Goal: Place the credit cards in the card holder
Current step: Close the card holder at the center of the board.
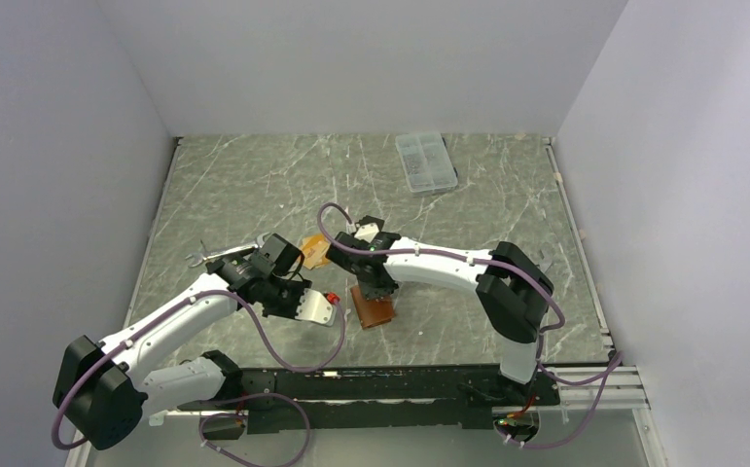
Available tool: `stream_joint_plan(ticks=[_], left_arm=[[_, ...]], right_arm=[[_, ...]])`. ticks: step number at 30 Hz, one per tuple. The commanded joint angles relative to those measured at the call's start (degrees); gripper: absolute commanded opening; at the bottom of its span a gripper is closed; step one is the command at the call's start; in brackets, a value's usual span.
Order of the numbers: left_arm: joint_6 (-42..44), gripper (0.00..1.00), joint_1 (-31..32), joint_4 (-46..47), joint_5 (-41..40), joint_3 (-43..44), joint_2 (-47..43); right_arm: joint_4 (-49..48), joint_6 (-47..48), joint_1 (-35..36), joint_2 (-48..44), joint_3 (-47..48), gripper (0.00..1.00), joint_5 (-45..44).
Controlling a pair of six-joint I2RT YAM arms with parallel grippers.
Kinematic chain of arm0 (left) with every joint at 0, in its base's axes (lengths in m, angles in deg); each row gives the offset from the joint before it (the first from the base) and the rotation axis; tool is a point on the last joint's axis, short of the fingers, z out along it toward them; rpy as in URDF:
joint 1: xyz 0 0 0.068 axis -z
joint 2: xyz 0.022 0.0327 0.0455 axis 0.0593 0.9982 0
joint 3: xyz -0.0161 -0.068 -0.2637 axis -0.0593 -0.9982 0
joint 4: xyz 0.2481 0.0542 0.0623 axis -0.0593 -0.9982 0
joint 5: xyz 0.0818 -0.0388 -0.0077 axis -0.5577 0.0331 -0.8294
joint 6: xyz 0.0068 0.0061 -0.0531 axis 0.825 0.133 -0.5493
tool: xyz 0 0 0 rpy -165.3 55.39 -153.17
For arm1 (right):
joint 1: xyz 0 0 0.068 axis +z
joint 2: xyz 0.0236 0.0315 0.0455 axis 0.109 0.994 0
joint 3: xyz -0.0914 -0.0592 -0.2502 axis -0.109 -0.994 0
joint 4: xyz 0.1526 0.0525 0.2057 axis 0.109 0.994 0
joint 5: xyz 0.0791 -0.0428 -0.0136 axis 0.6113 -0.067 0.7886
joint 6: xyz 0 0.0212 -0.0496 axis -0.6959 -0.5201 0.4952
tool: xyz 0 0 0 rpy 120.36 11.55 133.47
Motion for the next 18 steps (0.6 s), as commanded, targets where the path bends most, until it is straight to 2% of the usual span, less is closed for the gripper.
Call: stream_joint_plan(ticks=[1,4,10,18], left_arm=[[1.0,0.15,-0.3,-1.1,1.3,2.4,-0.9],[1.3,0.15,-0.3,-1.3,1.1,2.3,-1.0],[1.3,0.15,-0.4,-1.5,1.0,2.2,-1.1],[1.3,0.15,-0.4,-1.5,1.0,2.5,-0.9]], right_arm=[[1.5,-0.3,0.2,0.3,1.8,0.26,-1.9],[1.2,-0.1,0.4,0.4,1.7,0.30,-1.7],[0.7,0.3,0.7,1.1,1.6,0.31,-1.1],[0.4,-0.5,0.7,0.6,0.6,0.27,-1.6]])
